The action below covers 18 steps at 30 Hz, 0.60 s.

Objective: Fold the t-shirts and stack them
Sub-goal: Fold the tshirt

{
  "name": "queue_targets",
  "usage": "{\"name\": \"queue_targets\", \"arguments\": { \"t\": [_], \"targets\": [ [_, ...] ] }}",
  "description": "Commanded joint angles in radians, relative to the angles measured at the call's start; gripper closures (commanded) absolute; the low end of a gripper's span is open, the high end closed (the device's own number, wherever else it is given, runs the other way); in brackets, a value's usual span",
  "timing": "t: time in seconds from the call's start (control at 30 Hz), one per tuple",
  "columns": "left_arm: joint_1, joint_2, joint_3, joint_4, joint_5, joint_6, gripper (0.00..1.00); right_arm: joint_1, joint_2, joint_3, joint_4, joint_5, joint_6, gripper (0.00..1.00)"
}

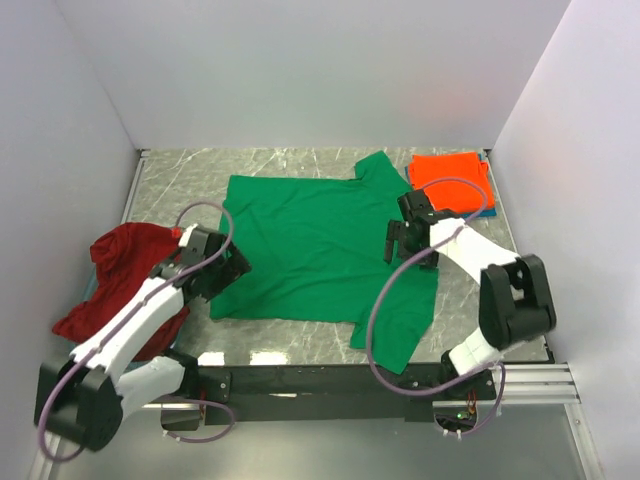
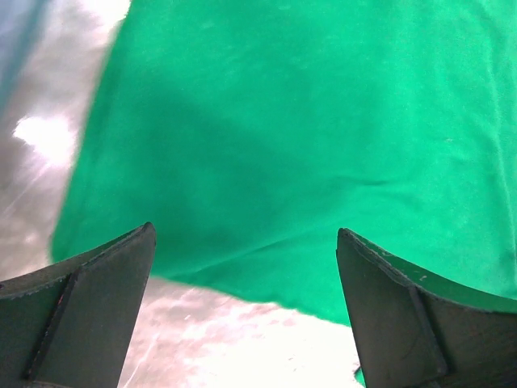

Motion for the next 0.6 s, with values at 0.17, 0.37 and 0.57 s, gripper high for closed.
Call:
{"name": "queue_targets", "arguments": {
  "t": [0.17, 0.37, 0.57],
  "targets": [
    [-0.004, -0.083, -0.090, -0.127, -0.065, -0.109, 0.01, 0.048, -0.195, 0.014, -0.019, 0.008, -0.015, 0.09],
    [-0.015, -0.166, -0.096, -0.204, -0.048, -0.173, 0.01, 0.054, -0.215, -0.042, -0.008, -0.004, -0.021, 0.09],
    [-0.032, -0.223, -0.075, -0.322, -0.081, -0.257, 0.00, 0.057, -0.212, -0.036, -0.008, 0.001, -0.024, 0.09]
  ]
}}
